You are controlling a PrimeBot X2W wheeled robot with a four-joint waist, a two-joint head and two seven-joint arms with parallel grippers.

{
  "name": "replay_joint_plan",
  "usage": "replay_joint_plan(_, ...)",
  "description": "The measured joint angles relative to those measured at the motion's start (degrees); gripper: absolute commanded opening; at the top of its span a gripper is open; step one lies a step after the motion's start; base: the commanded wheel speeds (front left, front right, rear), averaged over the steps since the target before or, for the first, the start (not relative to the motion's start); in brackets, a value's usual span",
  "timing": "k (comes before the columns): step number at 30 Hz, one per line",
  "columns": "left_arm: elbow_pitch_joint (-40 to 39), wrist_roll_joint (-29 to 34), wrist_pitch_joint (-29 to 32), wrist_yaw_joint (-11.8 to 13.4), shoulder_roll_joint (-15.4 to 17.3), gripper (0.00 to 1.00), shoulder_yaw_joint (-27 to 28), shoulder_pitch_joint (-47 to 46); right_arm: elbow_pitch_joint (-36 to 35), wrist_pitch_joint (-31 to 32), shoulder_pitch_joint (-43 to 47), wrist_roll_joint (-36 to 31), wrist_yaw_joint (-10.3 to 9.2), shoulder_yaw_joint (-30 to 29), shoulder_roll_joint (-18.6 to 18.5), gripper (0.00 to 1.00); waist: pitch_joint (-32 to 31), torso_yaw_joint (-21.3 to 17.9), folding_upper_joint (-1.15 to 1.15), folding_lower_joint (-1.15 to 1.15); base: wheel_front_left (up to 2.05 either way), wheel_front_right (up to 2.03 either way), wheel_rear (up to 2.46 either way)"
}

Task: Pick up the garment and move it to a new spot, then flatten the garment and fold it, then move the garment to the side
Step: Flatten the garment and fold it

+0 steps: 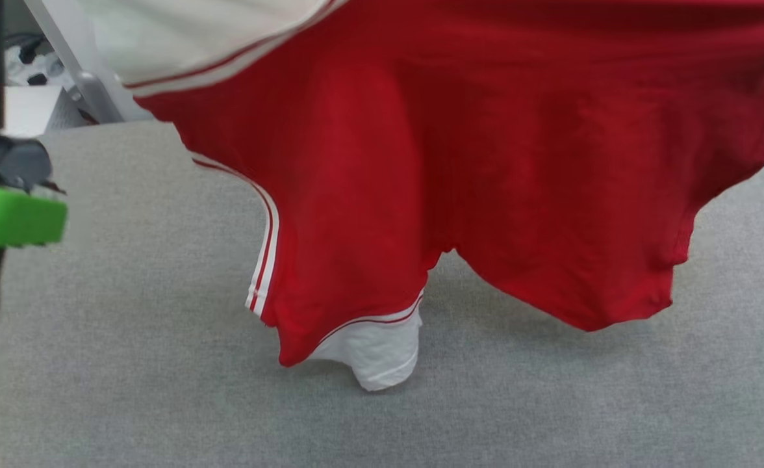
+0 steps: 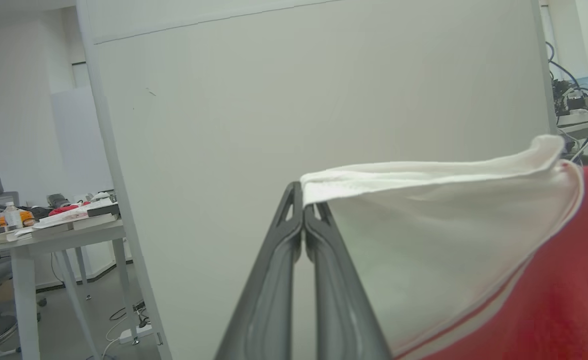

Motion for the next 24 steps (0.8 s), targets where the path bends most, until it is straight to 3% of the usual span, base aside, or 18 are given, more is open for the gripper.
replay_joint_plan(12,11.1,-0.2,5.9,-8.7,4.4,0.0,-3.3,-22.8,7.4,-4.8,-15.7,-2.5,0.02,4.2,-4.4,0.0,9.3,-0.6,0.0,0.0,0.0,0.0,0.0)
replay_joint_plan(17,18.3,0.4,6.2,-12.1,3.4,0.0,-6.0,-34.2,12.7,-6.5,-25.0,-3.5,0.09,7.5,-6.6,0.0,14.3,-0.7,0.0,0.01,0.0,0.0,0.0)
replay_joint_plan(24,32.6,4.6,3.8,-15.8,-0.8,0.0,-9.8,-53.5,23.7,-10.7,-41.4,-5.9,0.43,11.8,-6.2,0.0,22.0,-0.7,0.0,0.02,0.0,0.0,0.0)
